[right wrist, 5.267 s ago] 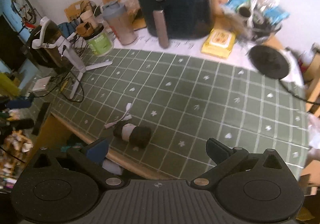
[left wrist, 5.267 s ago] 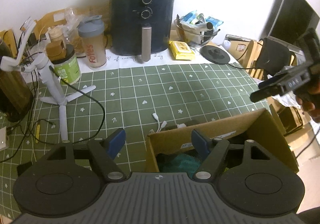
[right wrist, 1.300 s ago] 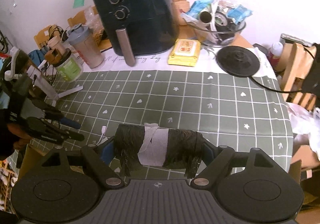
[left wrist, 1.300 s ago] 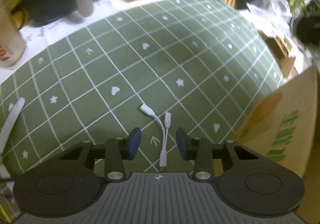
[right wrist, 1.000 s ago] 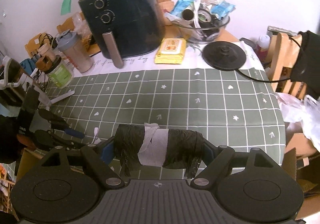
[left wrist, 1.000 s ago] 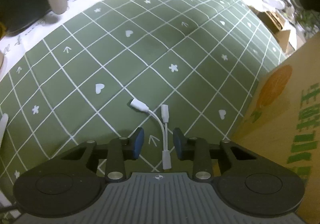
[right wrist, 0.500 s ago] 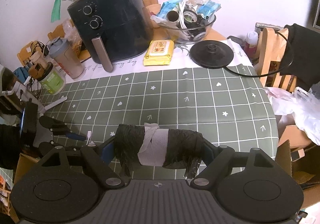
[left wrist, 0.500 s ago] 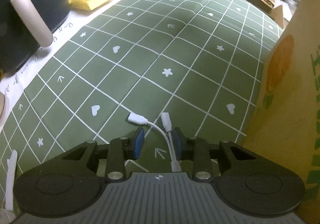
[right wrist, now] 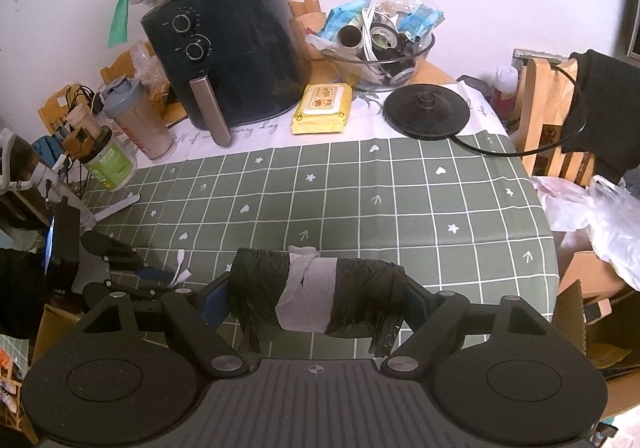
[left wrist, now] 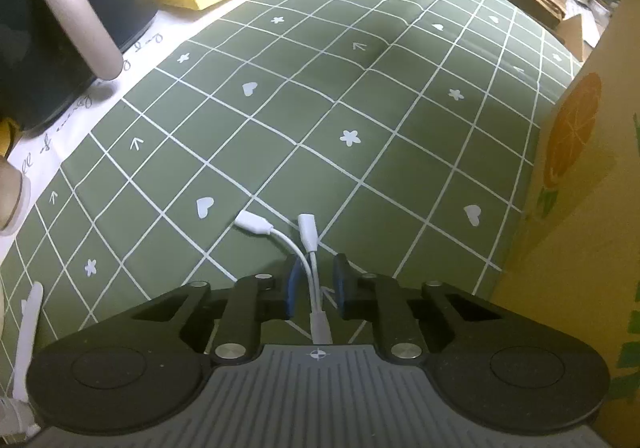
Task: Organize soft objects
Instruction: 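Grasp the white cable splitter with the left tool while the right tool holds the roll, then carry the roll and splitter over the cardboard box with both tools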
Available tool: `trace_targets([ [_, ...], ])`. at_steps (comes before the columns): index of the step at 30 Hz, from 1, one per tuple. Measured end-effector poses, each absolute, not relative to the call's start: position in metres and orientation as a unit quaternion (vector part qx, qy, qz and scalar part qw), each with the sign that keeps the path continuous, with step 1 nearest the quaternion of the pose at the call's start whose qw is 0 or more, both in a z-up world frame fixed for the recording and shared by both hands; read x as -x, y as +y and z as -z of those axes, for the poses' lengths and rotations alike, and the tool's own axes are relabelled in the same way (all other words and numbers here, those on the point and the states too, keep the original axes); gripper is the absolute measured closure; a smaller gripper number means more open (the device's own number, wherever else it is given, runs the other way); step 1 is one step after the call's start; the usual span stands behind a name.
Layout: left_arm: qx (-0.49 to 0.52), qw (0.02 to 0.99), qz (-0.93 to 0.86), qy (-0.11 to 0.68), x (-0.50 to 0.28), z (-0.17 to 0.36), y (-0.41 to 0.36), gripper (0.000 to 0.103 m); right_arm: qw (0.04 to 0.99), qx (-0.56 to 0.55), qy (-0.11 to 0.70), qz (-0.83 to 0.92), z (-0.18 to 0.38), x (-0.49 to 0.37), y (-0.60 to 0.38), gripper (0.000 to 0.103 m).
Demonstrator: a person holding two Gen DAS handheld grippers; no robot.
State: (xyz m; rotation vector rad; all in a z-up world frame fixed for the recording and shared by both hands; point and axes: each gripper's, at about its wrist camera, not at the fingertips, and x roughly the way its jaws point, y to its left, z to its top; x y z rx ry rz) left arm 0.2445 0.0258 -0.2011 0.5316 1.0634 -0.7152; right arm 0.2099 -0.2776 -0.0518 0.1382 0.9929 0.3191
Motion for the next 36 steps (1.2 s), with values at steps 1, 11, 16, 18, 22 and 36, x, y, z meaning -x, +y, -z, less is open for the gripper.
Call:
trace_targets([
  [1,-0.246,0.770,0.325,0.490,-0.245,0.201,0.026,0.097,0.865,-0.066,0.474,-0.153,0.051,-0.209,-0.278,0.018],
  [11,-0.229,0.786,0.284,0.499,-0.249,0.192,0.030,0.100,0.869,-0.065,0.464,-0.162,0.044,-0.199,-0.281,0.018],
  [16,-0.205,0.806,0.264,0.489,-0.246,0.168,0.034,0.100,0.870,-0.068,0.457,-0.171,0.041,-0.195,-0.283,0.018],
  [18,-0.195,0.814,0.258,0.483,-0.244,0.158,0.035,0.100,0.871,-0.067,0.454,-0.176,0.040,-0.192,-0.283,0.018],
  [22,-0.184,0.829,0.250,0.466,-0.237,0.137,0.035,0.100,0.871,-0.062,0.450,-0.187,0.037,-0.188,-0.279,0.018],
  [36,-0.127,0.865,0.208,0.439,-0.206,0.071,0.034,0.100,0.868,-0.037,0.435,-0.238,0.026,-0.178,-0.266,0.018],
])
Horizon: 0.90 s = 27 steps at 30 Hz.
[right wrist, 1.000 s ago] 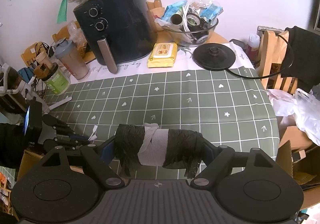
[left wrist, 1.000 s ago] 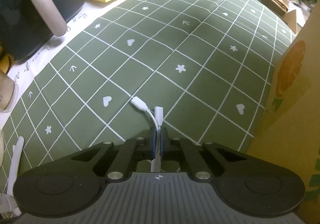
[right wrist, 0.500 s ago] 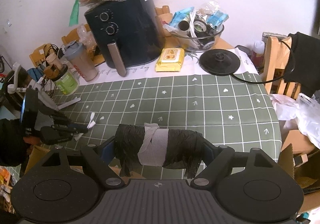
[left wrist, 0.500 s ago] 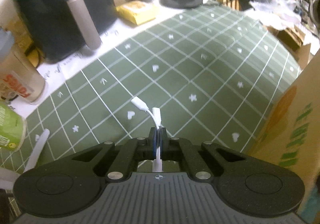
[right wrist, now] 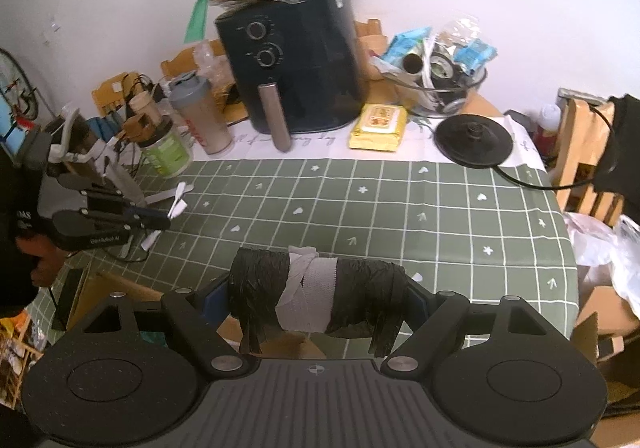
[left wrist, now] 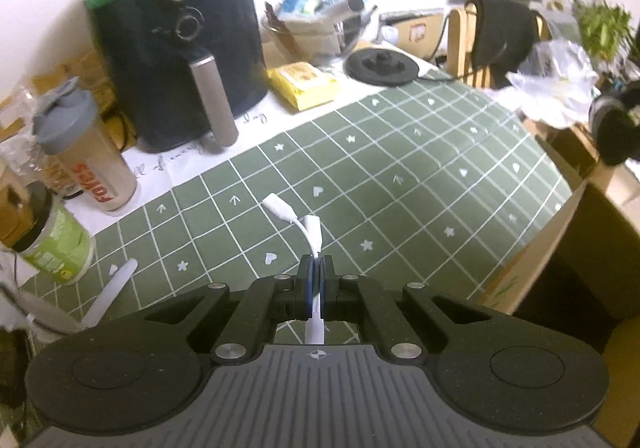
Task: Organize soft objects
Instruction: 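Carry the roll and splitter over the cardboard box with both tools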
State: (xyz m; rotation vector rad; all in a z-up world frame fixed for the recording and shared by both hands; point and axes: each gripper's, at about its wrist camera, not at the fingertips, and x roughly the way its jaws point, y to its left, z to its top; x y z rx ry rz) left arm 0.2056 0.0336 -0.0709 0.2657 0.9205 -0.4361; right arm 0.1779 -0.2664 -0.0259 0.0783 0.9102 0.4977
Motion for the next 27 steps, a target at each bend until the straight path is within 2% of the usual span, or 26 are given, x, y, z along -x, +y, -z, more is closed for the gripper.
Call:
trace_targets([
  [12,-0.052,0.877,0.188,0.439,-0.164,0.031,0.033,0.100,0.862,-0.035,0.425,-0.273,0.020,-0.161,-0.266,0.018],
  [27,-0.015,0.862,0.232,0.451,-0.111,0.019,0.003,0.098,0.853,-0.035,0.418,-0.311,0.019,-0.141,-0.267,0.018],
])
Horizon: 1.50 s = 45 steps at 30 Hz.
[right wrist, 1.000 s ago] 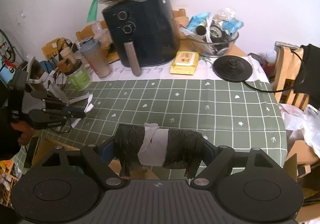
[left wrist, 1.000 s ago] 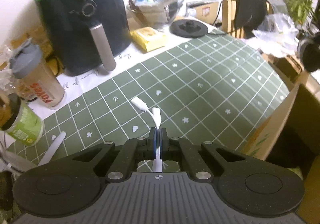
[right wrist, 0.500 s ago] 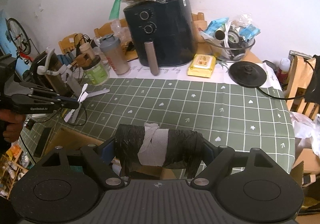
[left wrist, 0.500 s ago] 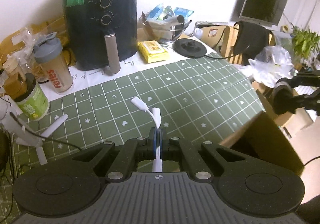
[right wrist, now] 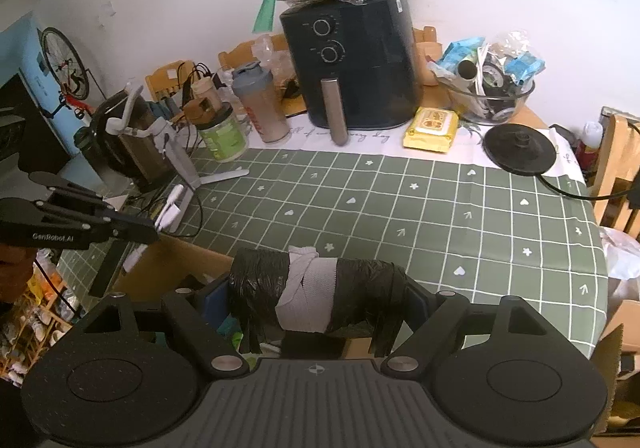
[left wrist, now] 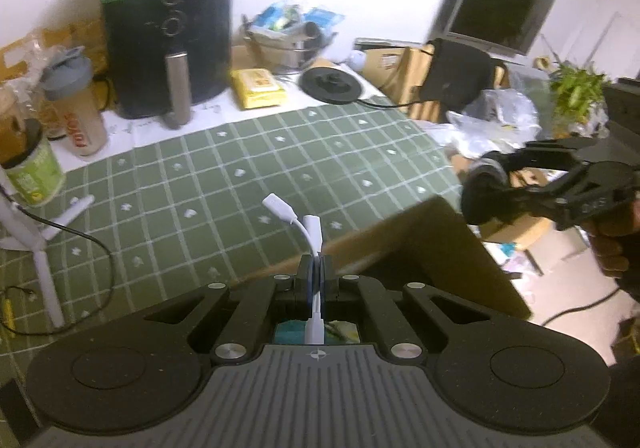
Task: Organize soft objects
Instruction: 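Carry the roll and splitter over the cardboard box with both tools, then lower the roll and splitter into the box and open both tools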
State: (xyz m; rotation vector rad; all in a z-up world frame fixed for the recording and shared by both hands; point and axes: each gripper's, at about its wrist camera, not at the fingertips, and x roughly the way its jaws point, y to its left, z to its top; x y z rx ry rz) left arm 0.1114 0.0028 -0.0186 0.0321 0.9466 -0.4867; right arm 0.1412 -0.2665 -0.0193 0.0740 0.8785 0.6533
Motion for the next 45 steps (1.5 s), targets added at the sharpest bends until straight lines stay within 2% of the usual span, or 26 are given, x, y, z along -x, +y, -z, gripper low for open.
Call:
trace_targets([
  [2,-0.021,0.861,0.237,0.450,-0.107,0.021,-0.003,0.096,0.852,-0.036,0.418,-0.314,0.020,-0.139,-0.266,0.018],
  [3,-0.026,0.858,0.238,0.454,-0.105,0.024,-0.006,0.086,0.851,-0.036,0.418,-0.315,0.020,-0.137,-0.266,0.018],
  [4,-0.029,0.857,0.237,0.457,-0.103,0.025,-0.009,0.069,0.851,-0.036,0.418,-0.317,0.021,-0.136,-0.266,0.018],
  [6,-0.037,0.861,0.226,0.455,-0.097,0.027,-0.014,0.058,0.850,-0.037,0.418,-0.319,0.021,-0.134,-0.267,0.018],
  [23,-0.014,0.874,0.155,0.460,-0.067,0.032,-0.008,0.057,0.840,-0.044,0.427,-0.331,0.026,-0.113,-0.270,0.018],
  [41,0.010,0.886,0.099,0.452,-0.039,0.027,-0.003,0.055,0.828,-0.008,0.411,-0.381,0.017,-0.109,-0.228,0.018],
  [43,0.016,0.888,0.091,0.451,-0.037,0.026,0.000,0.051,0.827,-0.003,0.409,-0.385,0.016,-0.110,-0.221,0.015],
  [45,0.022,0.890,0.082,0.448,-0.036,0.024,0.002,0.044,0.827,-0.004,0.407,-0.388,0.015,-0.110,-0.217,0.000],
])
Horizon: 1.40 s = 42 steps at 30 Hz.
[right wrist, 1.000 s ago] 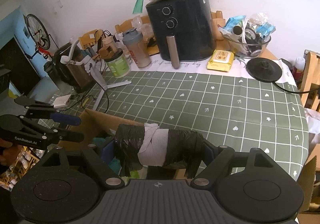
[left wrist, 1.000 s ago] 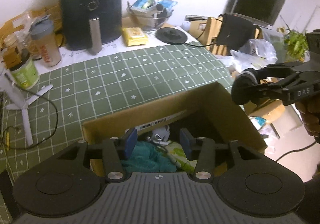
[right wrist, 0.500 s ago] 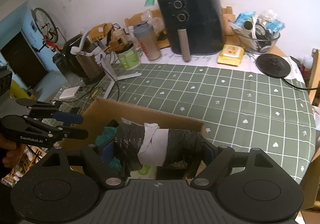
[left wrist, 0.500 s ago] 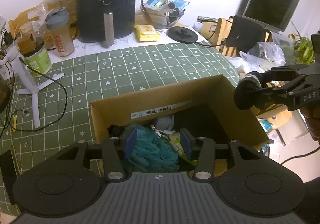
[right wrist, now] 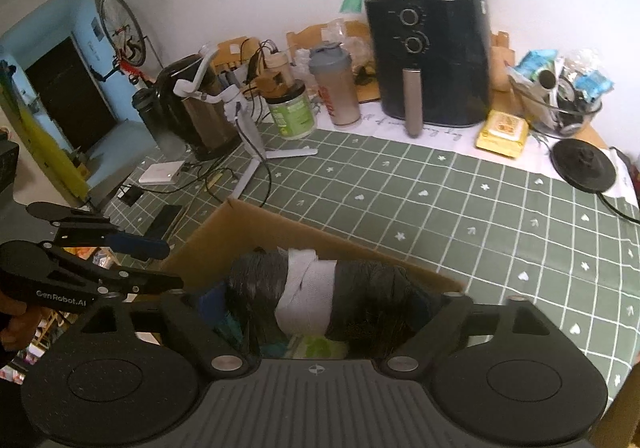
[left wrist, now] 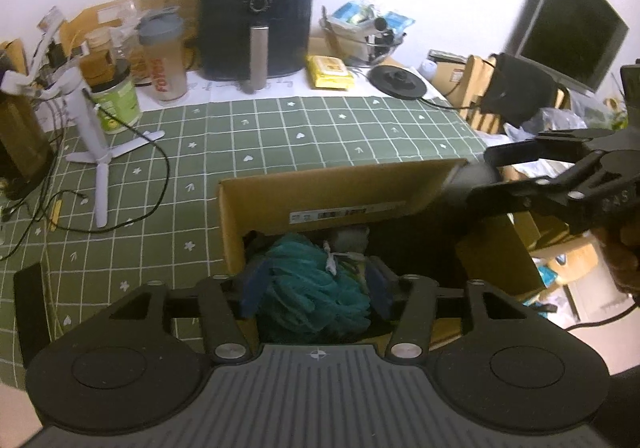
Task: Organize soft objects
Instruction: 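Lower the roll and splitter into the box and open both tools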
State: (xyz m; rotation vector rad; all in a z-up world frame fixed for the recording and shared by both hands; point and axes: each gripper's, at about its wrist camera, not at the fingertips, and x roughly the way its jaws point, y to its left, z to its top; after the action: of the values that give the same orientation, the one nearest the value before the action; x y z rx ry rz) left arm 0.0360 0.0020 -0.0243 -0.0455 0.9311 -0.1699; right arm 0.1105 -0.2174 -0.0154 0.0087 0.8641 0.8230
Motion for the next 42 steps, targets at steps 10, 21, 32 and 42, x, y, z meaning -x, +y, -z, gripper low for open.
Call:
trace_targets([
  [10,0.033,0.897,0.065,0.435,-0.030,0.015,0.001,0.030,0.853,0.016,0.386,-0.351,0.016,-0.097,-0.221,0.000],
  [21,-0.016,0.903,0.058,0.426,-0.030,0.009,-0.011,0.000,0.906,0.082,0.313,-0.274,0.012,-0.063,-0.226,0.000],
  [32,-0.048,0.899,0.043,0.432,-0.024,0.011,-0.012,0.000,0.901,0.111,0.345,-0.239,0.016,-0.036,-0.208,0.000],
  [42,-0.070,0.884,0.011,0.462,-0.007,0.022,-0.005,0.000,0.850,0.041,0.494,-0.181,0.025,-0.026,-0.205,0.000],
])
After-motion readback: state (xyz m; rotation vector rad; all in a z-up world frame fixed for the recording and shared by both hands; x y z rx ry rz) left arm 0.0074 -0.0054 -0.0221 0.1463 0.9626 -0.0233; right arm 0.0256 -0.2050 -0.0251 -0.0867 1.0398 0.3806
